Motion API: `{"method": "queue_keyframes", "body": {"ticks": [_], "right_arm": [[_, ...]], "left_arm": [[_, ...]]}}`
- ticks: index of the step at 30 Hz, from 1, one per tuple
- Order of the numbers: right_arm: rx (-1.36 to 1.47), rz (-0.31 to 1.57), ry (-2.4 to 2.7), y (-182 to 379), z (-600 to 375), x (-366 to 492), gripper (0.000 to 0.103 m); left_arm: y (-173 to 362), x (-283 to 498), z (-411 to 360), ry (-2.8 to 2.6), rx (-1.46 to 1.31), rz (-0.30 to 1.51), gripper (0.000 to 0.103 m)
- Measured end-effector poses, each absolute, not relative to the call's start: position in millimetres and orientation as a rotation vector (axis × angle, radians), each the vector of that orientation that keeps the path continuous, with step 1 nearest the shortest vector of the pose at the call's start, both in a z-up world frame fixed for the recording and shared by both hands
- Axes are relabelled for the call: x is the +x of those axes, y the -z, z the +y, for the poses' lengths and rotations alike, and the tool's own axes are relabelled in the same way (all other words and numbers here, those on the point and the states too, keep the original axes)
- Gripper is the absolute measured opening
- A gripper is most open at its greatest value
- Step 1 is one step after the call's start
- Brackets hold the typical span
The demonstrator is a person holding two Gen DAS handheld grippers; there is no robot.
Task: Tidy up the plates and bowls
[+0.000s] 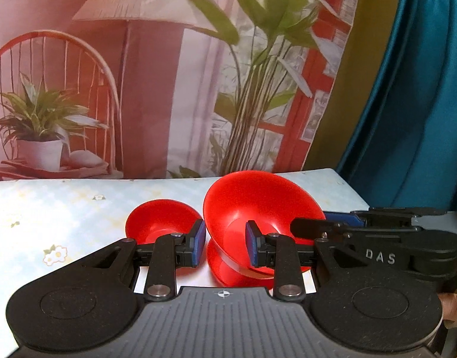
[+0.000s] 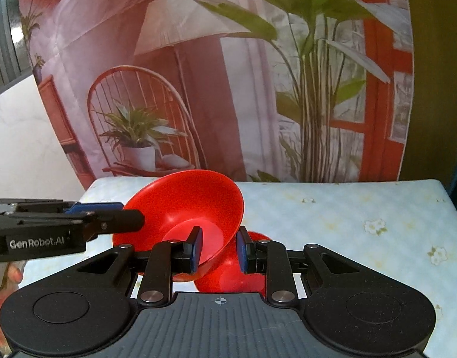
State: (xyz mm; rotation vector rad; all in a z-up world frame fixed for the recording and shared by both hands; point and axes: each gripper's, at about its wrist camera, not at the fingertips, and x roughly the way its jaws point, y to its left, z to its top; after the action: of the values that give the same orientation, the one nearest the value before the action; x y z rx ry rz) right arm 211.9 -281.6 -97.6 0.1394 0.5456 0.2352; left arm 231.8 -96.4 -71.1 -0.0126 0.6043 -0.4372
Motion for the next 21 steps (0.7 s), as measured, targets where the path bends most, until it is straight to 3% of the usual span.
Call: {"method": "queue_keyframes", "body": {"ticks": [21], "right_arm": [[0.131, 0.641, -0.176, 150, -296, 263, 0.023]], "left_arm": [[132, 268, -111, 0.468, 0.006, 0.732, 0.031]]}}
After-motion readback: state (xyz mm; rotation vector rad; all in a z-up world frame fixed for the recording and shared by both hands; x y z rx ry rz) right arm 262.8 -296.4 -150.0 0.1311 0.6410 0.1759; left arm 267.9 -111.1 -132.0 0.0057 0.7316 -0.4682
